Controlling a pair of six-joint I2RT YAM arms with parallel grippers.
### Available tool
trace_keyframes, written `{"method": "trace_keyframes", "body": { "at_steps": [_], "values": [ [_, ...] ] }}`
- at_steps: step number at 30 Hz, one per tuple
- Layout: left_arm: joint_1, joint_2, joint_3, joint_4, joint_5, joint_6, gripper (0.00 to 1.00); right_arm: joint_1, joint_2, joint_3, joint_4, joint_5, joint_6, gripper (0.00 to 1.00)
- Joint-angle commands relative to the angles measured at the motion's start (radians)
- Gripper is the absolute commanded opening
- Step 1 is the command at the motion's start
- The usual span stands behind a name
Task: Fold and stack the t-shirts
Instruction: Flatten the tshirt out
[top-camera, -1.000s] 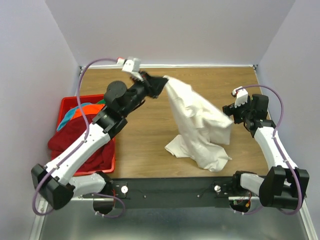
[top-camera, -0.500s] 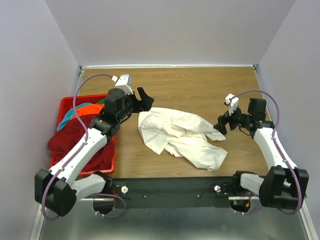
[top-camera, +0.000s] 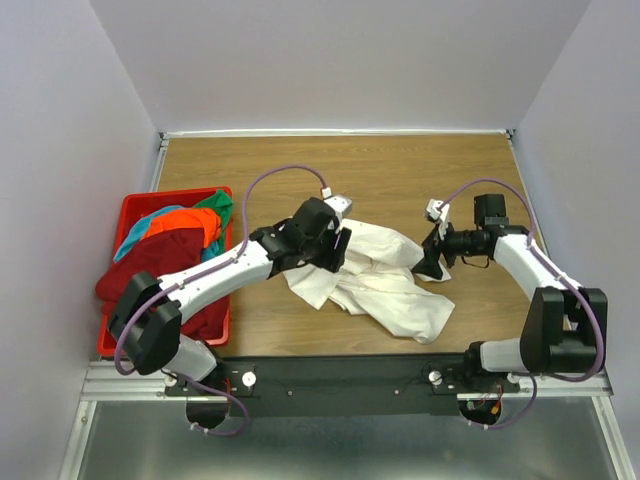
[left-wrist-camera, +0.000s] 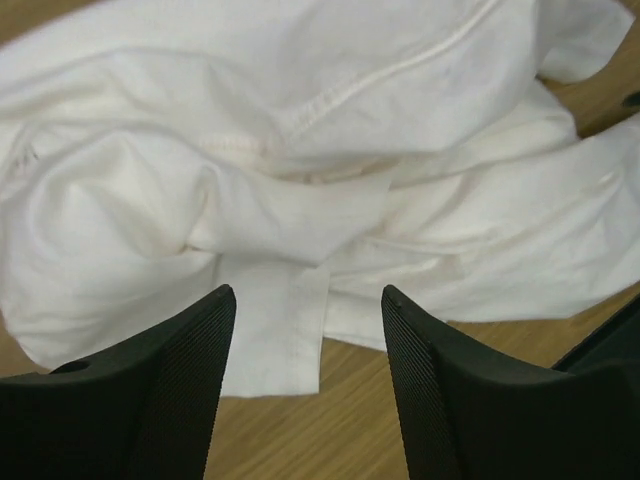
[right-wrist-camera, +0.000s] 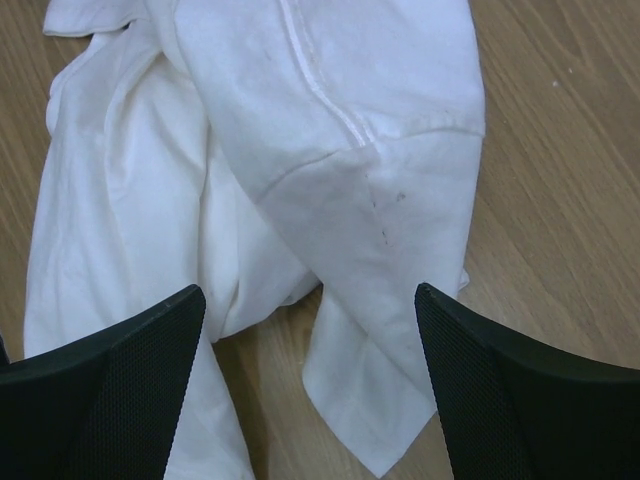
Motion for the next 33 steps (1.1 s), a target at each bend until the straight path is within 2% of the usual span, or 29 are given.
{"method": "trace_keyframes", "body": {
  "at_steps": [1, 6, 16, 23, 26, 27, 29, 33],
  "values": [
    [-0.016, -0.039, -0.043, -0.070, -0.156, -0.077, 0.65, 0.026, 0.046, 0.047, -0.040, 0.027, -0.051, 0.91],
    [-0.016, 0.003, -0.071, -0.084, -0.276, -0.131, 0.60, 0.082, 0.130, 0.095, -0.038, 0.072, -0.051, 0.87],
    [-0.019, 0.143, -0.037, -0.073, -0.312, -0.145, 0.58, 0.099, 0.240, 0.201, -0.032, 0.135, -0.031, 0.80],
    [-0.019, 0.235, 0.018, -0.081, -0.373, -0.142, 0.56, 0.131, 0.268, 0.204, -0.029, 0.148, -0.018, 0.71],
    [-0.019, 0.275, 0.050, -0.081, -0.403, -0.142, 0.49, 0.143, 0.271, 0.202, -0.029, 0.155, -0.008, 0.59],
    [-0.019, 0.286, 0.056, -0.084, -0.423, -0.140, 0.45, 0.146, 0.267, 0.205, -0.029, 0.156, -0.001, 0.53],
    [-0.019, 0.292, 0.073, -0.086, -0.445, -0.140, 0.38, 0.146, 0.262, 0.210, -0.027, 0.158, 0.010, 0.45],
    [-0.019, 0.301, 0.093, -0.106, -0.479, -0.130, 0.29, 0.145, 0.244, 0.221, -0.027, 0.159, 0.032, 0.24]
  ]
}}
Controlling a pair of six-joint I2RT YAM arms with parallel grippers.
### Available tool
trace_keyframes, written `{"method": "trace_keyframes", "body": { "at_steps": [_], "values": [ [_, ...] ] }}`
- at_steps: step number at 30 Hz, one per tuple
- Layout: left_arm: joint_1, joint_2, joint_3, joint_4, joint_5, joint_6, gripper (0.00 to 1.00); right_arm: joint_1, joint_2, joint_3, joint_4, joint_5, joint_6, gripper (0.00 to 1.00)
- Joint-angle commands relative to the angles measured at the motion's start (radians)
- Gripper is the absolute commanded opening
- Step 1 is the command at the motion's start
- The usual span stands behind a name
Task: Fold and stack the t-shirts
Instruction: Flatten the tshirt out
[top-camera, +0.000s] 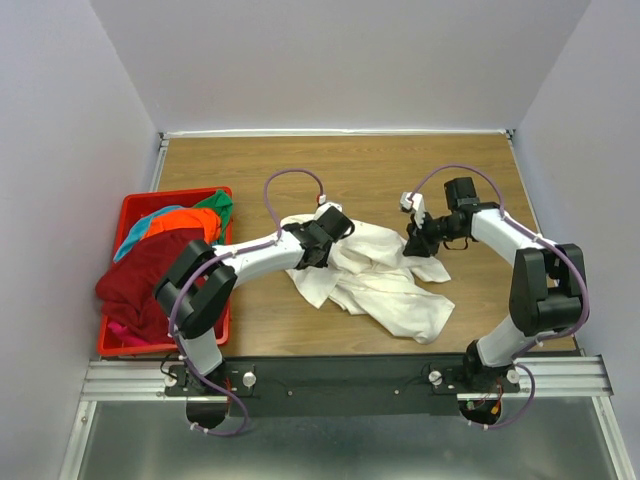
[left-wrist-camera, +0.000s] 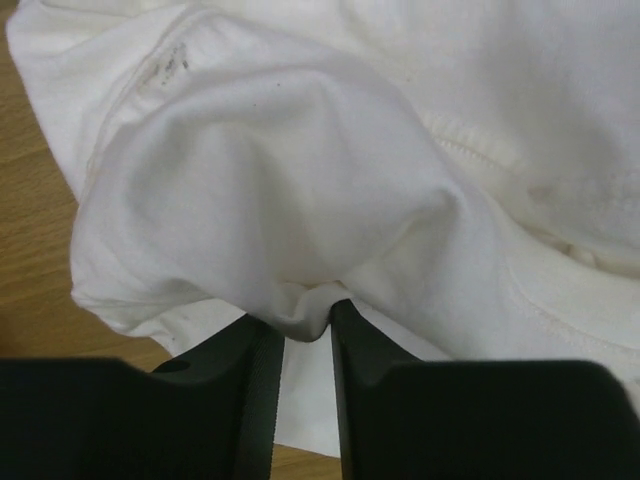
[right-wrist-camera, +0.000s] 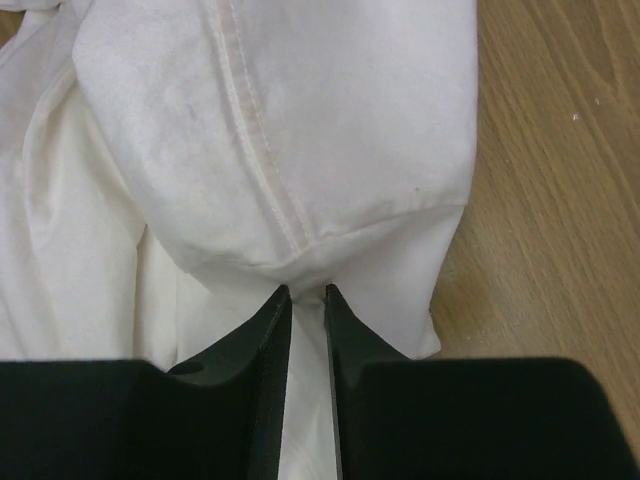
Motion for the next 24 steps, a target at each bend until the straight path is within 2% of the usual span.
{"method": "trace_keyframes", "body": {
  "at_steps": [1, 3, 4, 7, 9, 15, 21, 24],
  "values": [
    [-0.004, 0.012, 0.034, -0.009, -0.085, 0.002, 0.24, 0.003, -0.023, 0.035, -0.002, 0.019, 0.033, 0.21],
    [-0.004, 0.009, 0.025, -0.001, -0.079, 0.008, 0.18, 0.003, -0.031, 0.048, -0.002, 0.032, 0.071, 0.13],
    [-0.004, 0.001, 0.017, 0.005, -0.076, 0.009, 0.10, 0.002, -0.045, 0.068, -0.003, 0.039, 0.100, 0.11],
    [-0.007, -0.045, 0.011, 0.007, -0.074, 0.010, 0.00, 0.002, -0.068, 0.103, -0.009, 0.098, 0.157, 0.04],
    [-0.010, -0.110, 0.008, 0.013, -0.062, 0.016, 0.00, 0.002, -0.100, 0.140, -0.025, 0.141, 0.182, 0.01],
    [-0.011, -0.336, 0.054, 0.037, 0.011, 0.093, 0.00, 0.003, -0.226, 0.248, -0.057, 0.215, 0.209, 0.01],
    [-0.031, -0.512, 0.172, 0.115, 0.255, 0.254, 0.00, 0.003, -0.348, 0.488, -0.129, 0.293, 0.226, 0.00],
    [-0.074, -0.531, 0.296, 0.119, 0.363, 0.311, 0.00, 0.002, -0.418, 0.606, -0.134, 0.341, 0.266, 0.00]
  ]
}}
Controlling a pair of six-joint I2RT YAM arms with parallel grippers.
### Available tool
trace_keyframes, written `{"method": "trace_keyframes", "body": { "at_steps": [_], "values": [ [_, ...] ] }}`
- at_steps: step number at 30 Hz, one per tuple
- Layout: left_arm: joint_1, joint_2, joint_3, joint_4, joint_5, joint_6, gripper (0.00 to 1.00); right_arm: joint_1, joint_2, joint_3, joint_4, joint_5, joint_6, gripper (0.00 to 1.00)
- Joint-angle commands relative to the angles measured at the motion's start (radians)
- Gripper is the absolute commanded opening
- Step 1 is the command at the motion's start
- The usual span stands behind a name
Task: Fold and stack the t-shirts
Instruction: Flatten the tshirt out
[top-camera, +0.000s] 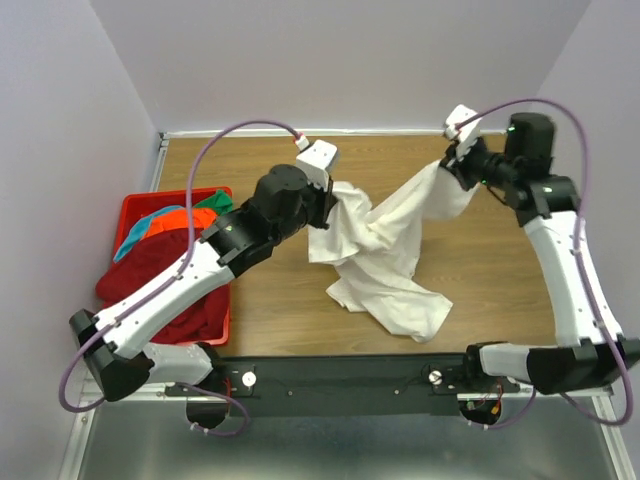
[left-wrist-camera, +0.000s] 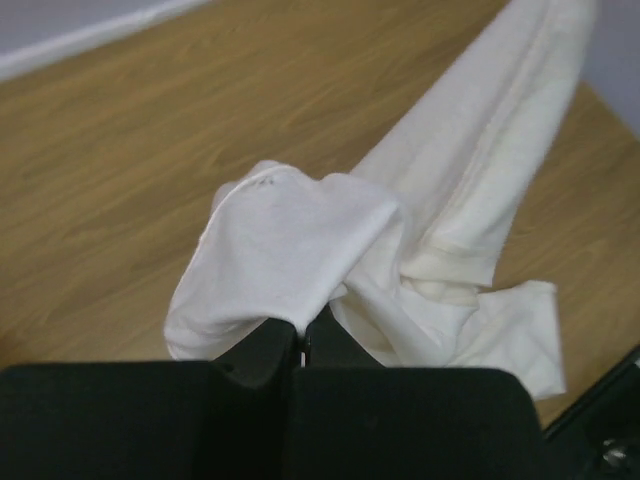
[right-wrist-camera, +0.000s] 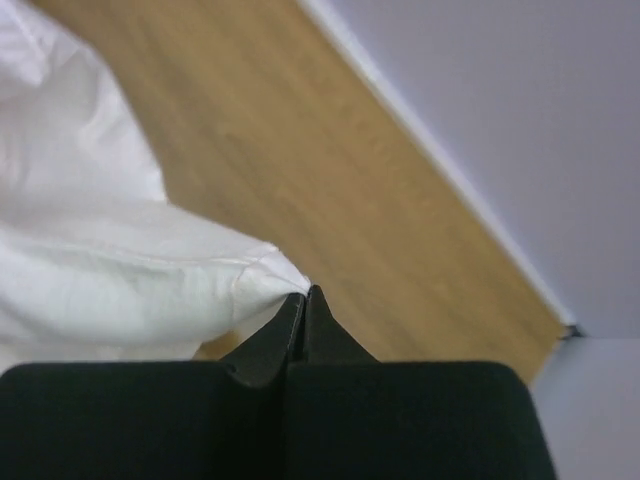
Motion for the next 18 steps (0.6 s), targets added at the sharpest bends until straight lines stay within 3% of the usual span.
{"method": "trace_keyframes", "body": {
  "at_steps": [1, 8, 12, 18],
  "values": [
    [-0.059, -0.051, 0.147, 0.078, 0.192, 0.140, 0.00, 0.002, -0.129, 0.225, -0.023, 0.107, 0.064, 0.01],
    [-0.183, -0.015, 0.493, 0.101, 0.233, 0.129, 0.00, -0.087, -0.188, 0.518, -0.026, 0.233, 0.139, 0.01],
    [-0.208, -0.018, 0.554, 0.158, 0.254, 0.076, 0.00, -0.144, -0.194, 0.623, -0.027, 0.287, 0.132, 0.00],
    [-0.235, -0.007, 0.518, 0.250, 0.399, -0.039, 0.00, -0.221, -0.165, 0.749, -0.024, 0.310, 0.158, 0.01]
  ]
}}
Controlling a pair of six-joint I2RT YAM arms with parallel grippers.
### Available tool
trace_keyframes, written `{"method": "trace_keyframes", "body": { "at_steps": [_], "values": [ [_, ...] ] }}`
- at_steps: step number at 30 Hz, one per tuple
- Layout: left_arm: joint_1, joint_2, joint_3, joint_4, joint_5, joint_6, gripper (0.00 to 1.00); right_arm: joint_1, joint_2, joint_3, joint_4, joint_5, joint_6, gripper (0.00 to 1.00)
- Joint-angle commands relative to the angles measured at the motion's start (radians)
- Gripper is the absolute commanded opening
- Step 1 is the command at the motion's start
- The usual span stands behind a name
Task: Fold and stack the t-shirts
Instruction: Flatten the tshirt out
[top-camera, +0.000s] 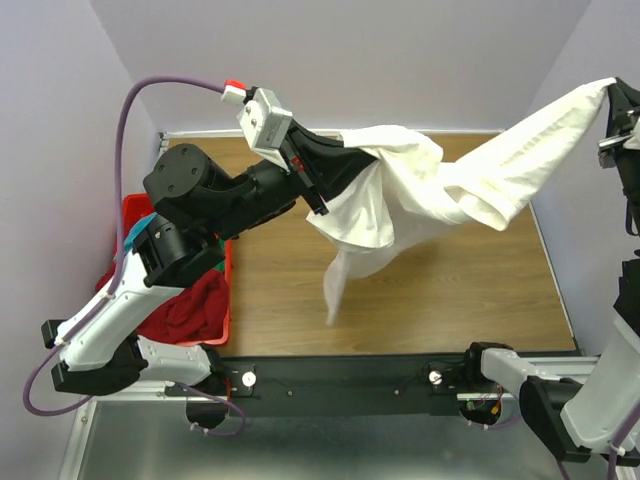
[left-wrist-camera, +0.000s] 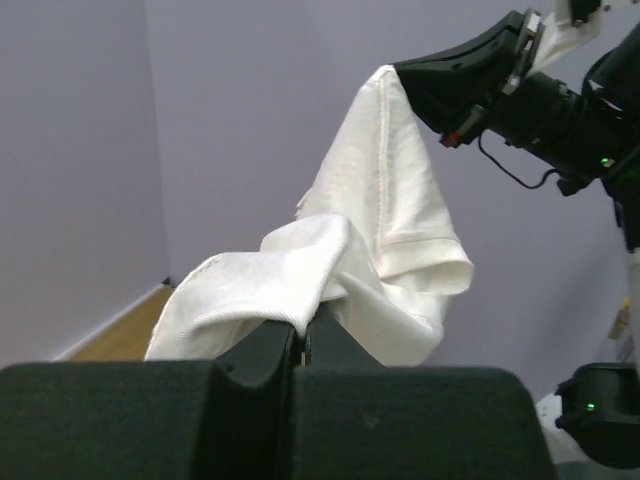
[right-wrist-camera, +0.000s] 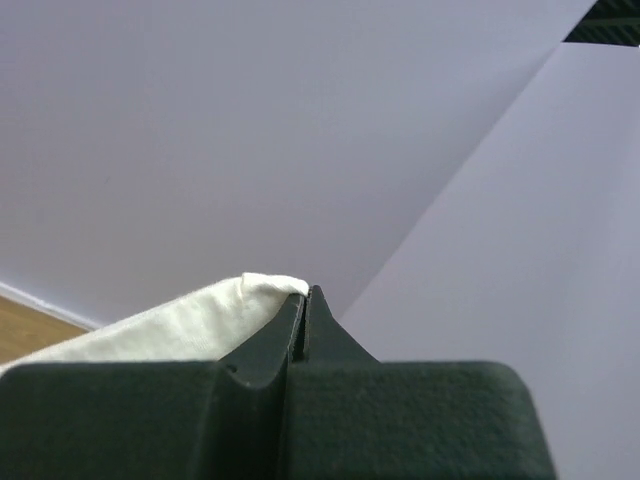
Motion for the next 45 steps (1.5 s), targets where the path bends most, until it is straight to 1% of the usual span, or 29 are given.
{"method": "trace_keyframes", "body": {
  "at_steps": [1, 4, 5, 6, 8, 9, 10, 12, 15, 16, 17, 18, 19, 21, 22, 24, 27, 30, 31, 32, 34, 35, 37, 39, 40, 41, 43, 44, 45],
  "values": [
    [-0.031, 0.024, -0.034, 0.100, 0.140, -0.118, 0.00, -0.046, 0.051, 0.088, -0.009, 0.047, 0.047, 0.01],
    [-0.041, -0.011, -0.137, 0.187, 0.172, -0.164, 0.00, -0.052, 0.106, 0.105, 0.021, -0.002, 0.103, 0.01],
    [-0.041, -0.033, -0.231, 0.218, 0.151, -0.193, 0.00, -0.052, 0.149, 0.102, 0.029, -0.027, 0.141, 0.01],
    [-0.041, -0.086, -0.285, 0.276, 0.086, -0.208, 0.00, -0.054, 0.170, 0.098, 0.040, -0.107, 0.167, 0.01],
    [-0.043, -0.143, -0.438, 0.309, -0.010, -0.250, 0.00, -0.052, 0.266, 0.093, 0.044, -0.209, 0.225, 0.00],
    [-0.041, -0.172, -0.486, 0.321, -0.054, -0.256, 0.00, -0.052, 0.308, 0.096, 0.046, -0.304, 0.277, 0.00],
    [-0.037, -0.227, -0.529, 0.324, -0.161, -0.259, 0.00, -0.052, 0.345, 0.099, 0.051, -0.336, 0.297, 0.00],
    [-0.022, -0.280, -0.617, 0.296, -0.275, -0.284, 0.00, -0.052, 0.446, 0.112, 0.061, -0.369, 0.340, 0.00],
    [0.078, -0.364, -0.674, 0.246, -0.421, -0.316, 0.00, -0.042, 0.552, 0.139, 0.090, -0.380, 0.362, 0.00],
    [0.118, -0.369, -0.680, 0.228, -0.406, -0.311, 0.00, -0.034, 0.581, 0.154, 0.098, -0.374, 0.368, 0.00],
    [0.226, -0.371, -0.685, 0.237, -0.369, -0.304, 0.00, -0.028, 0.601, 0.168, 0.100, -0.367, 0.373, 0.00],
    [0.280, -0.365, -0.677, 0.240, -0.328, -0.300, 0.00, -0.025, 0.620, 0.187, 0.103, -0.361, 0.385, 0.01],
    [0.376, -0.331, -0.666, 0.274, -0.220, -0.287, 0.00, -0.023, 0.652, 0.216, 0.112, -0.345, 0.393, 0.00],
    [0.438, -0.267, -0.591, 0.294, -0.094, -0.276, 0.00, -0.023, 0.658, 0.233, 0.115, -0.299, 0.391, 0.00],
    [0.457, -0.180, -0.553, 0.295, 0.030, -0.265, 0.00, -0.025, 0.657, 0.236, 0.115, -0.242, 0.385, 0.00],
    [0.469, -0.033, -0.426, 0.295, 0.179, -0.242, 0.00, -0.028, 0.623, 0.193, 0.115, -0.159, 0.350, 0.00],
    [0.468, 0.104, -0.270, 0.308, 0.310, -0.239, 0.00, -0.038, 0.548, 0.135, 0.115, -0.107, 0.308, 0.01],
    [0.466, 0.295, -0.075, 0.302, 0.428, -0.235, 0.00, -0.072, 0.468, 0.084, 0.115, -0.052, 0.291, 0.01],
    [0.459, 0.397, -0.010, 0.274, 0.468, -0.236, 0.00, -0.098, 0.450, 0.079, 0.117, -0.038, 0.291, 0.01],
    [0.454, 0.451, 0.147, 0.254, 0.488, -0.230, 0.00, -0.114, 0.434, 0.079, 0.117, -0.033, 0.291, 0.01],
    [0.434, 0.614, 0.338, 0.171, 0.513, -0.218, 0.00, -0.141, 0.387, 0.087, 0.115, -0.024, 0.284, 0.01],
    [0.431, 0.661, 0.530, 0.147, 0.518, -0.213, 0.00, -0.143, 0.367, 0.087, 0.115, -0.021, 0.272, 0.01],
    [0.429, 0.756, 0.669, 0.128, 0.522, -0.228, 0.00, -0.143, 0.306, 0.069, 0.112, -0.056, 0.262, 0.01],
    [0.448, 0.737, 0.659, 0.168, 0.510, -0.227, 0.00, -0.143, 0.254, 0.028, 0.100, -0.140, 0.241, 0.01],
    [0.457, 0.684, 0.621, 0.197, 0.490, -0.203, 0.00, -0.143, 0.190, -0.040, 0.075, -0.300, 0.221, 0.00],
    [0.468, 0.647, 0.569, 0.212, 0.481, -0.184, 0.00, -0.143, 0.159, -0.089, 0.058, -0.393, 0.200, 0.01],
    [0.512, 0.512, 0.339, 0.240, 0.464, -0.162, 0.00, -0.143, 0.120, -0.146, -0.038, -0.622, 0.094, 0.01],
    [0.531, 0.464, 0.244, 0.272, 0.452, -0.147, 0.00, -0.141, 0.091, -0.231, -0.155, -0.806, 0.050, 0.01],
    [0.570, 0.420, 0.046, 0.284, 0.442, -0.146, 0.00, -0.141, 0.076, -0.281, -0.201, -0.876, -0.019, 0.01]
  ]
}}
